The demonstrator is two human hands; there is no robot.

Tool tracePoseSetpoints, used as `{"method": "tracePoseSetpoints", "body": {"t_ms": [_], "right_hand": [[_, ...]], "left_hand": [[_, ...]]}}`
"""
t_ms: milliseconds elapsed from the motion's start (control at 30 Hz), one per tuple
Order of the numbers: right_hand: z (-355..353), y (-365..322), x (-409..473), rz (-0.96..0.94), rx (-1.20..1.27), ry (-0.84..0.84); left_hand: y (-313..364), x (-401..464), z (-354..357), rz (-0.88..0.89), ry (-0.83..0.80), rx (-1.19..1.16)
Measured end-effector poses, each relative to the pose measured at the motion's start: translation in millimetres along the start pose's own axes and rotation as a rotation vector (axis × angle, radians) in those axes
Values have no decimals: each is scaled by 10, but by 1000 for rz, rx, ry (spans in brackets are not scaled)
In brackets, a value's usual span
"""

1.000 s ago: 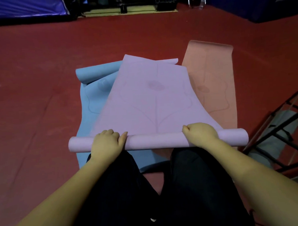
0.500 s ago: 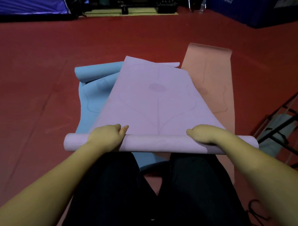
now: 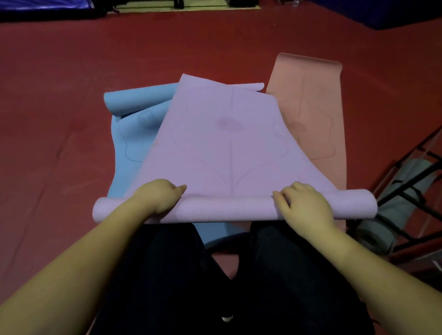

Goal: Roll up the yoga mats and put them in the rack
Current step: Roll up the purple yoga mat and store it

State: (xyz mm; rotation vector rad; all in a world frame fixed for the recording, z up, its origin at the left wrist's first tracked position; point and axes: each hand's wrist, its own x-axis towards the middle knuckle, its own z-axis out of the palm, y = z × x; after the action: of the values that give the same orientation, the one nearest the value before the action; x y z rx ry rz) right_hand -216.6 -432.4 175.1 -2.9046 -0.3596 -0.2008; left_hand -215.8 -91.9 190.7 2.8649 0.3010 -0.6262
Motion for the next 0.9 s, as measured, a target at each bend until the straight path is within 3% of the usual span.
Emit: {"method": "tracePoseSetpoints", "body": {"t_ms": [267, 367, 500, 667, 733, 900], "right_hand": [[56, -10, 120, 5, -112, -9], [26, -26, 307, 45, -212, -103], [32, -48, 493, 78, -213, -214], [-25, -87, 673, 100, -199, -373], [-48, -94, 710, 101, -193, -415], [-154, -115, 801, 149, -145, -540]], "left_hand": [[122, 200, -80, -13, -107, 13], [139, 184, -45, -7, 9, 37], [67, 89, 127, 42, 321, 122], [-65, -142, 490, 132, 490, 107], [-71, -143, 508, 149, 526, 116], [29, -60, 277, 110, 420, 97]]}}
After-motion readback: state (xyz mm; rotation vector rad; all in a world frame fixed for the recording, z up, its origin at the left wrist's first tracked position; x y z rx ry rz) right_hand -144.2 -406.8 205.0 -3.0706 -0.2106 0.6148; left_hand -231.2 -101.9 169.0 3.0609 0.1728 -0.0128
